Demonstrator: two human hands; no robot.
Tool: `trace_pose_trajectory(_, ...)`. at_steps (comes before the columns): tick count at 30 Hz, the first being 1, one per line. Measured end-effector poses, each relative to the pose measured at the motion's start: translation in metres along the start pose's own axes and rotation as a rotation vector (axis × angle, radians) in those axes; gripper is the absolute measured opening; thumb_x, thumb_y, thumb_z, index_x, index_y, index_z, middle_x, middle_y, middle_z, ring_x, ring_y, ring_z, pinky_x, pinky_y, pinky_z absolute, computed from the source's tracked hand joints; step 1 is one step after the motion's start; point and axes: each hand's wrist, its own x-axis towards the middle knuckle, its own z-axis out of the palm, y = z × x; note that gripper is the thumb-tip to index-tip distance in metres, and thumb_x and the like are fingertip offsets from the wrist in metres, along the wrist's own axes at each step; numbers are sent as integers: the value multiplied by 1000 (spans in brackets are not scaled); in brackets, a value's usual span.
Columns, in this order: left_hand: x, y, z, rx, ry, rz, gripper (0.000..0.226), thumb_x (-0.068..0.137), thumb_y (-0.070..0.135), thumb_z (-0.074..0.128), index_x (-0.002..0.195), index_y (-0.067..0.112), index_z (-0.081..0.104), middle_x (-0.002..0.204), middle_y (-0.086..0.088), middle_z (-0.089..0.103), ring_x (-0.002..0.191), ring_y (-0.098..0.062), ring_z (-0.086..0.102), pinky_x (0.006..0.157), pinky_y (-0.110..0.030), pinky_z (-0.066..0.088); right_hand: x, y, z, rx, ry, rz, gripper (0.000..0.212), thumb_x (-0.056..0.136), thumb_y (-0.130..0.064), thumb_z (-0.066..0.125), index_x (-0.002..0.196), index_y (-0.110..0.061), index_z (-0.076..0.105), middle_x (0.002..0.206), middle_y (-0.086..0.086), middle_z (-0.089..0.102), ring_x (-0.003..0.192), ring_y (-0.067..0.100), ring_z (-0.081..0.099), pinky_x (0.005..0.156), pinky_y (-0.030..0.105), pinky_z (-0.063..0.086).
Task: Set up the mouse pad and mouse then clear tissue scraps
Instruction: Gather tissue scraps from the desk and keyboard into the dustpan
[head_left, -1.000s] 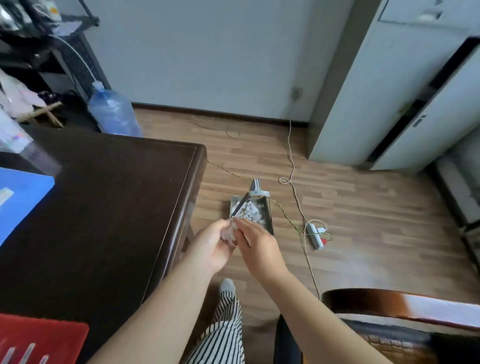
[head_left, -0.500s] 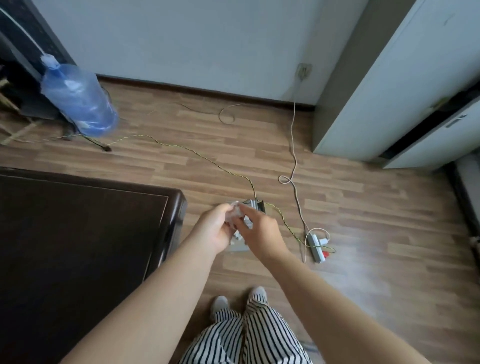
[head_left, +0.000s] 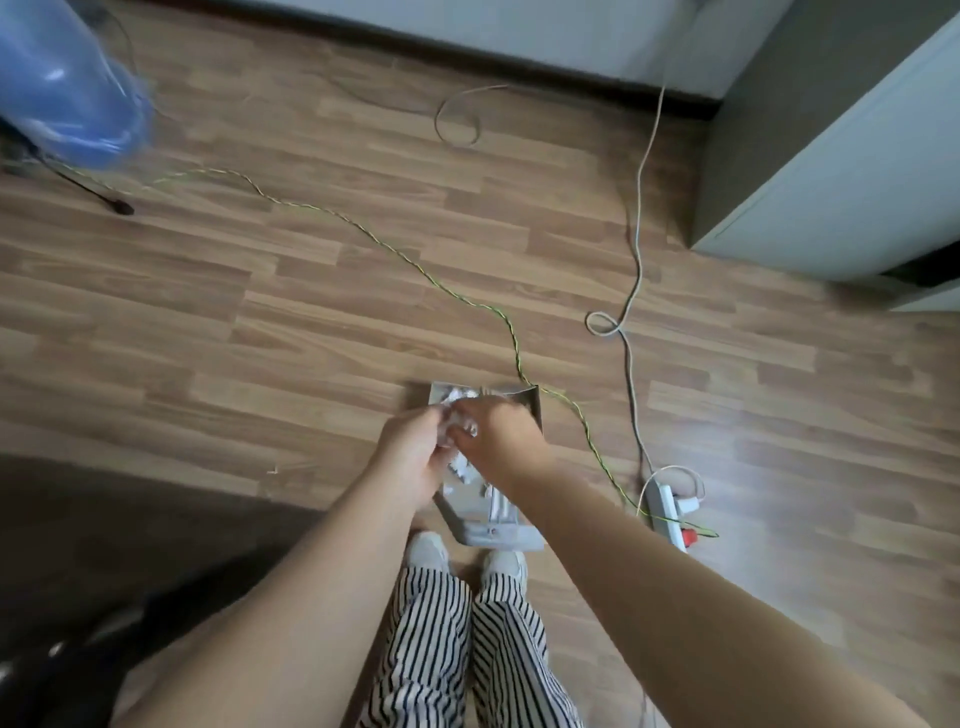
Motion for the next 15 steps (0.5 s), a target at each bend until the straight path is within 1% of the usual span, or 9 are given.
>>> trace_pose_trajectory(2,44,-7,4,45,15,-32,16,85,-3,50,76,2,62,40,-1,57,37,-9,52,41,-15,40,46,23,11,-112,-127,4,23,83,-12,52,103,-6,61,105,18,65,97,33,59,71,31,43)
trace_pose_trajectory(4,94,-20,6,154,18,-31,16,88,2,51,100,0,61,58,-3,55,51,-12,51,36,-13,44,95,47,28,-253,-237,-23,26,85,-16,53,108,-8,61,110,15,65,103,31,58,81,32,47)
trace_pose_trajectory(6,143,-30,7,231,12,-30,32,88,5,51,118,-4,54,70,-2,48,61,-12,46,45,-17,47,134,69,42,-355,-308,-36,30,86,-20,54,111,-7,60,116,13,63,107,31,57,89,33,48)
trace_pose_trajectory(8,180,-40,8,290,11,-59,39,87,5,52,124,-6,50,71,-2,47,61,-13,46,55,-21,45,163,87,60,-399,-351,-32,31,84,-22,58,109,-6,62,117,12,63,107,30,57,92,35,48)
trace_pose_trajectory(9,199,-46,10,317,-1,-63,40,88,4,51,126,-6,48,71,-1,46,58,-12,49,52,-19,46,177,98,70,-424,-372,-33,31,82,-23,60,108,-7,63,116,11,64,106,30,58,93,36,48)
trace_pose_trajectory(10,208,-49,13,363,-15,-70,40,88,3,50,127,-7,47,70,0,44,50,-8,53,43,-13,45,187,106,76,-441,-404,-21,31,81,-25,62,108,-9,64,115,10,64,107,29,58,94,37,47)
trace_pose_trajectory(12,236,-62,15,380,-40,-55,40,90,2,46,129,-8,45,71,5,40,30,3,51,30,-6,36,206,123,91,-456,-473,-11,34,81,-29,64,110,-10,64,117,10,64,109,28,57,95,37,46)
trace_pose_trajectory(14,257,-72,12,378,-18,-89,40,91,4,46,130,-5,44,74,8,42,26,9,48,35,-8,41,217,133,99,-457,-532,-14,37,84,-31,62,112,-7,63,119,11,63,109,29,56,94,34,46)
trace_pose_trajectory(15,269,-81,10,367,-20,-82,40,90,5,48,129,-2,45,79,5,48,35,8,55,46,-12,49,224,137,104,-457,-550,-22,38,85,-31,60,113,-6,62,119,12,63,109,29,57,93,33,46)
